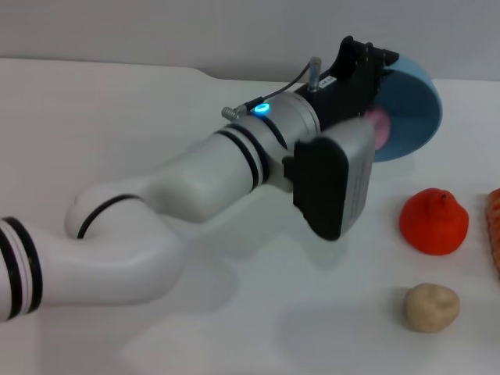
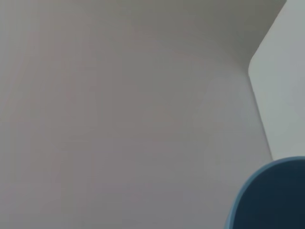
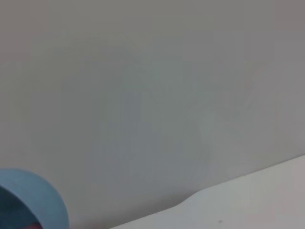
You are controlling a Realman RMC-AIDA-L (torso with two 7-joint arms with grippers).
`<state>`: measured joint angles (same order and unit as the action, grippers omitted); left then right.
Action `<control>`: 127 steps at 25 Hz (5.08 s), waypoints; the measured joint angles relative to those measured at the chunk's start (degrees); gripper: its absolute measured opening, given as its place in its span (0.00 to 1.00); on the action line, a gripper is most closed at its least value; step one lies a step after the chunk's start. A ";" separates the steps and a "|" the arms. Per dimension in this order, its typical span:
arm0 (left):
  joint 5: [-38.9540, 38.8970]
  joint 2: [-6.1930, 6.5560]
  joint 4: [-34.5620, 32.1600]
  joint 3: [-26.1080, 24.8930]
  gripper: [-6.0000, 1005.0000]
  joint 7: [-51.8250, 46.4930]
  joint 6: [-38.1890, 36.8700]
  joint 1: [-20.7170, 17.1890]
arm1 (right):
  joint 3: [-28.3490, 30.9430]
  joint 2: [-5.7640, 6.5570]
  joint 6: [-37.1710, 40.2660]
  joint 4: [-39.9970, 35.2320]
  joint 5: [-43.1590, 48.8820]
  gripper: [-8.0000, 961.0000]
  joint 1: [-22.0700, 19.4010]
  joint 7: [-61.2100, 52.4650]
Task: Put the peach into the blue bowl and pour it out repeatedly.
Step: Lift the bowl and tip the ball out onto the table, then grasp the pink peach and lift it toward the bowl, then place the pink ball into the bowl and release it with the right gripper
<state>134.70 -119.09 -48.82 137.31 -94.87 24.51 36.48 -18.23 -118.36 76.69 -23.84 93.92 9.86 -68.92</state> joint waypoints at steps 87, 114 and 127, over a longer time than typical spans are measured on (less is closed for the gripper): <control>-26.16 0.39 3.89 -14.47 0.00 -48.82 -19.39 6.13 | -38.47 0.08 -8.51 1.33 15.54 0.06 22.68 -26.78; -26.09 0.54 3.99 -13.49 0.00 -48.44 -19.76 5.62 | -39.82 -0.68 -15.37 6.41 15.42 0.40 26.38 -26.68; -25.59 0.89 4.94 -22.17 0.00 -40.83 -34.04 6.37 | -39.89 -0.29 -0.05 -12.57 8.29 0.06 19.80 -27.33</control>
<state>109.11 -118.20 -43.89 115.14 -135.70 -9.54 42.85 -58.11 -118.64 76.64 -36.41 102.21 29.66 -96.25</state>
